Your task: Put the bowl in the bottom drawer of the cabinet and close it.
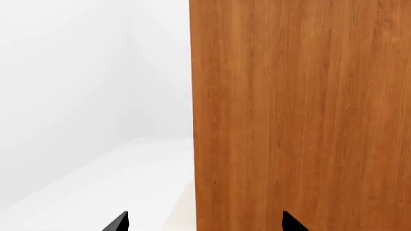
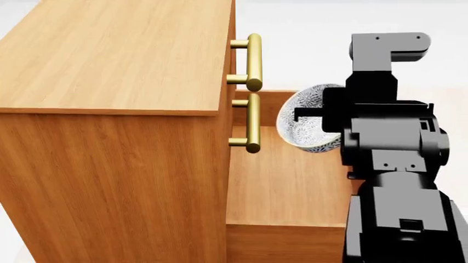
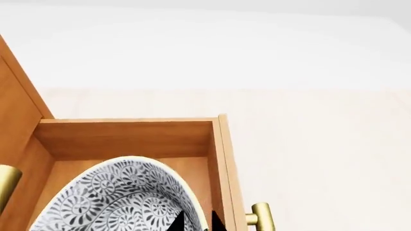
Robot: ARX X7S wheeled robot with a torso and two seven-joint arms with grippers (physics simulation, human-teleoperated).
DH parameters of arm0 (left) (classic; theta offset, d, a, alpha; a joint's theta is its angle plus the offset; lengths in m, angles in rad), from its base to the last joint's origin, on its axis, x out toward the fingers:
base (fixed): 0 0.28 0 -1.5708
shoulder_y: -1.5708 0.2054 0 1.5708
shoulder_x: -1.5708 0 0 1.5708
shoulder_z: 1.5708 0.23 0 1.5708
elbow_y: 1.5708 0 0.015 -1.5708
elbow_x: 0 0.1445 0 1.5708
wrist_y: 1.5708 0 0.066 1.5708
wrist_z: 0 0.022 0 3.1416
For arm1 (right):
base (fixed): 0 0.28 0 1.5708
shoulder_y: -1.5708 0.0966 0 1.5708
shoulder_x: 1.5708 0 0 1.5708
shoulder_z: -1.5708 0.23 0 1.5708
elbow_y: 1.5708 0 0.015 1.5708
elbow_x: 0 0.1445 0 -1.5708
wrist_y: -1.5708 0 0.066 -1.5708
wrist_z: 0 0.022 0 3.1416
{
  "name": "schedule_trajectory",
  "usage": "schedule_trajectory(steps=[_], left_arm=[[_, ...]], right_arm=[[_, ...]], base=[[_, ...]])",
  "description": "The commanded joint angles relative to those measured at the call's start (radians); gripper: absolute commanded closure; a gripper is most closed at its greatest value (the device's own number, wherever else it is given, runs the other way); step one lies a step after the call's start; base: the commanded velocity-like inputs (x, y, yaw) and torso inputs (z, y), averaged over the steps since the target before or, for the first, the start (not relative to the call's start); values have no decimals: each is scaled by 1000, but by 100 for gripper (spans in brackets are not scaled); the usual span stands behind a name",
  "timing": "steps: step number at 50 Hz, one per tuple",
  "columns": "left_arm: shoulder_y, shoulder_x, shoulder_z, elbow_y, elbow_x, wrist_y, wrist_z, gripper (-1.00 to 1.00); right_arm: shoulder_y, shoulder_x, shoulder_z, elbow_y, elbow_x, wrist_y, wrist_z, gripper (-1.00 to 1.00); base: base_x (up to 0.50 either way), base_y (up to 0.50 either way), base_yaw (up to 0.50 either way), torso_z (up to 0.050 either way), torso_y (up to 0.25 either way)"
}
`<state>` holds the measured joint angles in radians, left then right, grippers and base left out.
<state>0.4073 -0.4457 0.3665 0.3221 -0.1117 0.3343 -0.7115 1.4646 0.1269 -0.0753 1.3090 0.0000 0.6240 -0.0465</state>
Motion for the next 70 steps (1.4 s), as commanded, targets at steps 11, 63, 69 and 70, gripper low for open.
schedule_trajectory(steps=[11, 63, 69, 70], left_arm=[[1, -2, 2, 8, -1, -7, -7, -100], [-2, -6, 6, 1, -3, 2, -20, -100], [-2, -8, 6, 3, -3, 0, -22, -100], [-2, -8, 5, 2, -3, 1, -22, -100]], right_arm=[[-26, -4, -26, -1, -6, -18, -38, 100], [-82, -28, -64, -1, 6, -24, -96, 100], [-79, -29, -55, -1, 14, -8, -117, 100], [-80, -30, -55, -1, 14, -7, -119, 100]], base=[[0, 0, 0, 0, 1], [0, 0, 0, 0, 0], [0, 0, 0, 0, 0], [0, 0, 0, 0, 0]])
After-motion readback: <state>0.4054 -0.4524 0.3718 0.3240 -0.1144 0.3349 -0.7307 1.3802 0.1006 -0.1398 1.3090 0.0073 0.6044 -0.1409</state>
